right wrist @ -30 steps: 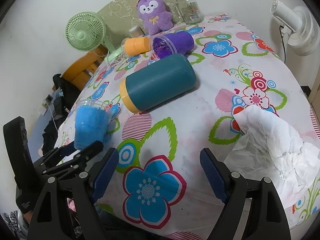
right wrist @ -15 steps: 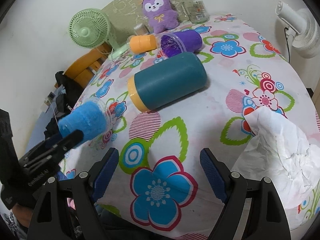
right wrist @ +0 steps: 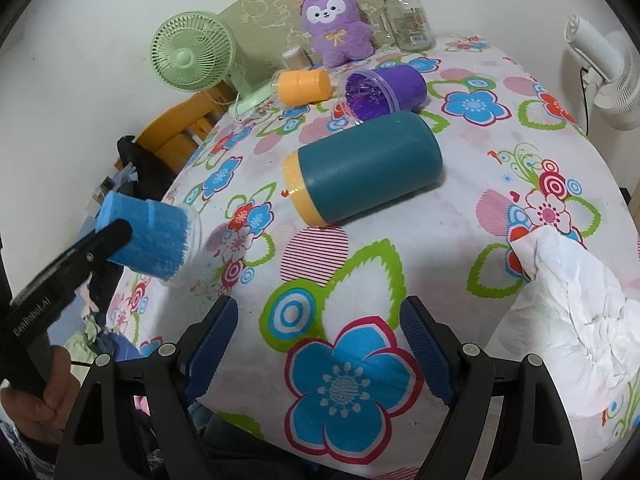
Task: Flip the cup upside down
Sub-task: 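Grasp the blue cup with the left gripper and turn it rim-down, then lower the inverted blue cup onto the tablecloth and open the left gripper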
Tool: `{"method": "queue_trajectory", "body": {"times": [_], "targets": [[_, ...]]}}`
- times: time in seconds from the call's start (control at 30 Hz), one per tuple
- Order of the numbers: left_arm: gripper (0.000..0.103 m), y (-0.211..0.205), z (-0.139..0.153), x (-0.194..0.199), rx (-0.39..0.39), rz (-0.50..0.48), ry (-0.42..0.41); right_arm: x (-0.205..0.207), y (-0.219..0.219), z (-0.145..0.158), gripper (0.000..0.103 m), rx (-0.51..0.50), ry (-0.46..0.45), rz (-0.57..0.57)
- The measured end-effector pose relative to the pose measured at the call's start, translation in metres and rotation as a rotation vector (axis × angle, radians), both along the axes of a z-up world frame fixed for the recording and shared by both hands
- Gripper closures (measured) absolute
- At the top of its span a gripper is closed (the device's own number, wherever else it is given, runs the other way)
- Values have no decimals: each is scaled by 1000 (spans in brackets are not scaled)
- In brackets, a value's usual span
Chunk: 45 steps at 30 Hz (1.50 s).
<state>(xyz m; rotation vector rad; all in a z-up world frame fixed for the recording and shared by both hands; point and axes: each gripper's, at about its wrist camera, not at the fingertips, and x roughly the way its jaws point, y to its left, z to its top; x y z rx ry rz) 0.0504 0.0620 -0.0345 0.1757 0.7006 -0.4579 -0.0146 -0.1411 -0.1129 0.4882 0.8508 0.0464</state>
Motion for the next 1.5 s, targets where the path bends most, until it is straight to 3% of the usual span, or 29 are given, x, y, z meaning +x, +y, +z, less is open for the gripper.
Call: {"method": "queue_trajectory", "body": {"times": [0.83,1.27,1.33,1.4,1.5], "targets": [[47,23,57,16,-65,28,-95,37,47,28,18,-113,-46,69],[46,16,32,35,-53,37,-16,40,48,19,18,-119,-14,68],[41,16,22,40,-41,44,9,41,47,16,18,-118,-5,66],[14,13,10,46,-3,69,34,42,47,13,18,-116,4,66],[8,13,2,47,11,86,42,42,46,9,18,-114,14,64]]}}
